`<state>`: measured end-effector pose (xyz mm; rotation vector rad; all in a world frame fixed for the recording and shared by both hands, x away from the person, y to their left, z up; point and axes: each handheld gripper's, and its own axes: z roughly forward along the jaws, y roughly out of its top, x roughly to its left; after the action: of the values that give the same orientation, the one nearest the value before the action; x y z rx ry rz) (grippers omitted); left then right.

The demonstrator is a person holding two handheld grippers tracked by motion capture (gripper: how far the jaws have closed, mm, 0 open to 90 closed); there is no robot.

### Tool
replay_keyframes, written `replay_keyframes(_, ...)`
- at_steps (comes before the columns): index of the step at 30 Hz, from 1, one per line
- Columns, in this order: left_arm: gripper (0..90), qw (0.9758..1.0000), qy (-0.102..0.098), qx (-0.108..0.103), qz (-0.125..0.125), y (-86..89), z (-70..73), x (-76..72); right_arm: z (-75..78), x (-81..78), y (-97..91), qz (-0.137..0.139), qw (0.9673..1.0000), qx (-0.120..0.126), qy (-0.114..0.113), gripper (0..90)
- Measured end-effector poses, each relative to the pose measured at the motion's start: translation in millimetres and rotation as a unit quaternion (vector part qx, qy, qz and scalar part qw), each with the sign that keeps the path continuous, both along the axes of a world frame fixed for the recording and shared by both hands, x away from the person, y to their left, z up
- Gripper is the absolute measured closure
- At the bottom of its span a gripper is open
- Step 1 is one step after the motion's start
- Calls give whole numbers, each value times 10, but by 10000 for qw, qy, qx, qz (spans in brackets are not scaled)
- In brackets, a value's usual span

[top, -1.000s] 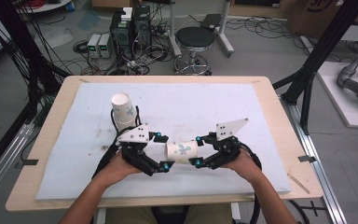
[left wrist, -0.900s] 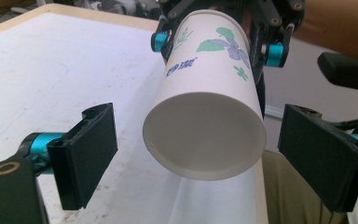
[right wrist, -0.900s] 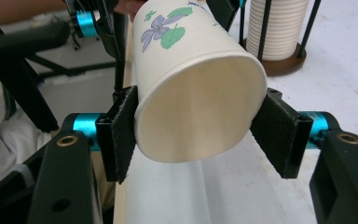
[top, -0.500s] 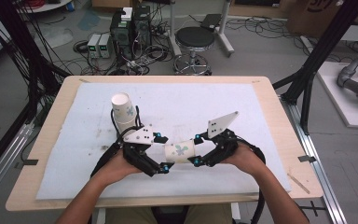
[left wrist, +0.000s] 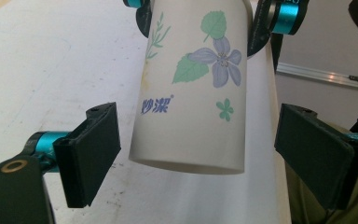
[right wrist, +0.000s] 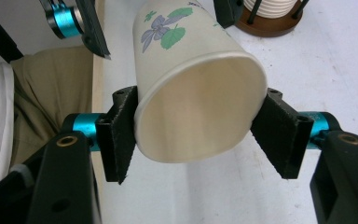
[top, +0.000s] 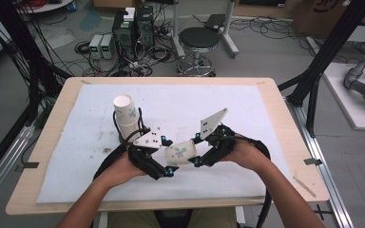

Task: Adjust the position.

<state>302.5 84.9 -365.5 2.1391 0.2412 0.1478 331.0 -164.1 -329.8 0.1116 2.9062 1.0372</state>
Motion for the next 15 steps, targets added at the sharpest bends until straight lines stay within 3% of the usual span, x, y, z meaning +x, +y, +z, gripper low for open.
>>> replay_keyframes(11,159,9997,-28,236,-68,-69,-25,26,69,18,124,88,9994,-339,-71,351)
replay_keyframes(15,164,9995,-18,318,-78,-79,-38,28,70,11,176,122,9981,-590,-143,351)
